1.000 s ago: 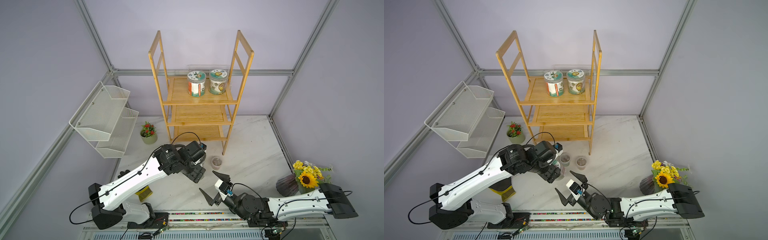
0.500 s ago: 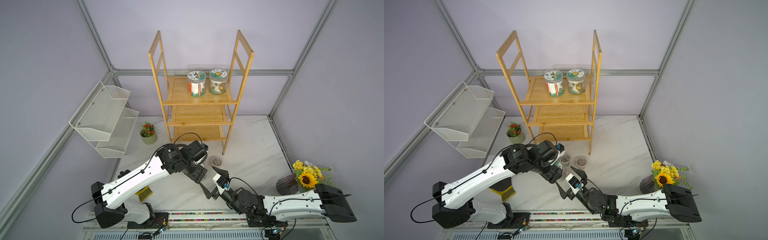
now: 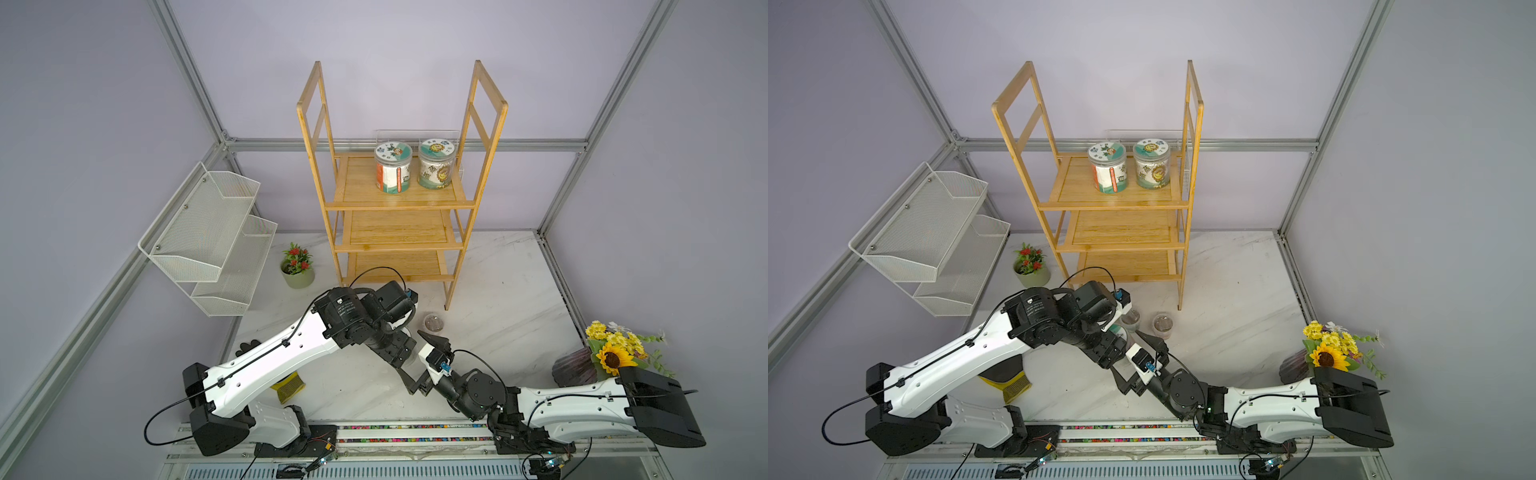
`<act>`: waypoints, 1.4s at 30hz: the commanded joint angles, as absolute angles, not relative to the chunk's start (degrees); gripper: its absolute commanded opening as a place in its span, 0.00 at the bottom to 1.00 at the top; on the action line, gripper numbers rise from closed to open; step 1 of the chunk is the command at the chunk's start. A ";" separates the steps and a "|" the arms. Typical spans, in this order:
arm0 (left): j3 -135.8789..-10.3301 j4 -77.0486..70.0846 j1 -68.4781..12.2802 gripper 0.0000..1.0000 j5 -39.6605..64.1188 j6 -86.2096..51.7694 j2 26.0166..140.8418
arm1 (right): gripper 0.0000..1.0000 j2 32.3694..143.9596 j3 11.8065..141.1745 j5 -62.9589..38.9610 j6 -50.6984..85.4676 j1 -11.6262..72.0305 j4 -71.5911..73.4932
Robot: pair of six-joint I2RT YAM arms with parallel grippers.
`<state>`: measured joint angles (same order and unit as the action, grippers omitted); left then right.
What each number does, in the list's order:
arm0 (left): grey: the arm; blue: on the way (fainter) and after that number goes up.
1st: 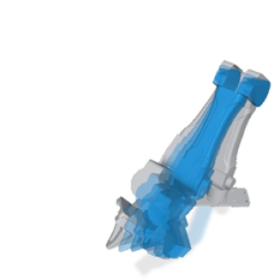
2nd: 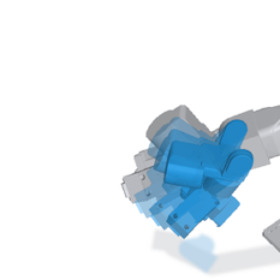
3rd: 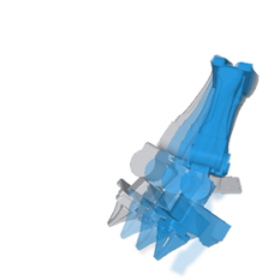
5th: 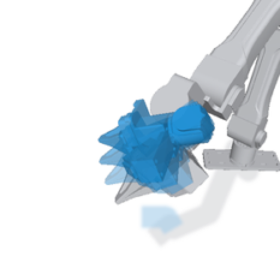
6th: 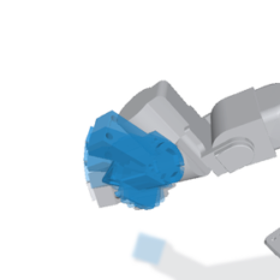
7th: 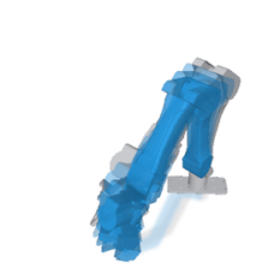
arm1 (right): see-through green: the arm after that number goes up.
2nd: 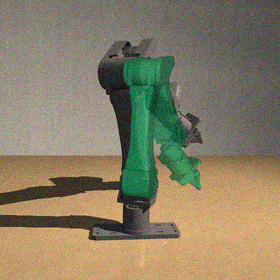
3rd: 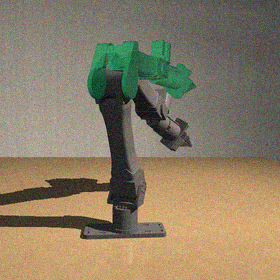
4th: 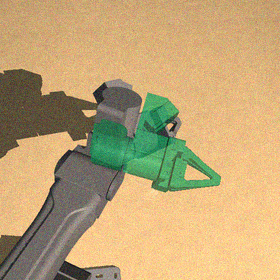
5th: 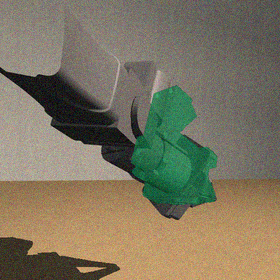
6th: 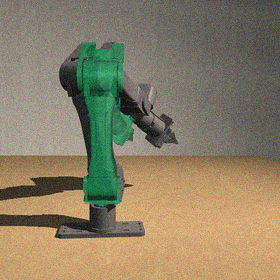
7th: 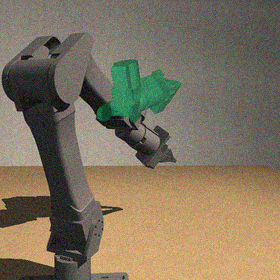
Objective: Place the seed container on the shelf
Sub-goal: Pick up the seed jar at the center of the board.
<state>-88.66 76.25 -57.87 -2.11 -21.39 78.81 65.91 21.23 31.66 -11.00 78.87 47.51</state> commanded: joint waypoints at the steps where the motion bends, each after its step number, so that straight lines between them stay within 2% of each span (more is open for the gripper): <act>1: -91.14 73.28 -57.66 0.62 -0.63 -20.41 78.64 | 0.97 67.09 23.55 30.01 -11.34 78.31 51.17; 21: -89.63 71.93 -57.66 0.62 2.63 -19.61 78.79 | 0.97 70.55 24.78 28.33 -11.38 75.24 54.15; 42: -89.38 71.93 -57.68 0.62 3.69 -18.86 79.10 | 0.95 71.87 26.87 25.81 -9.42 72.62 47.68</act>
<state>-88.66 73.80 -57.41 1.30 -20.14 79.22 70.35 25.30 25.78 -10.50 73.78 50.61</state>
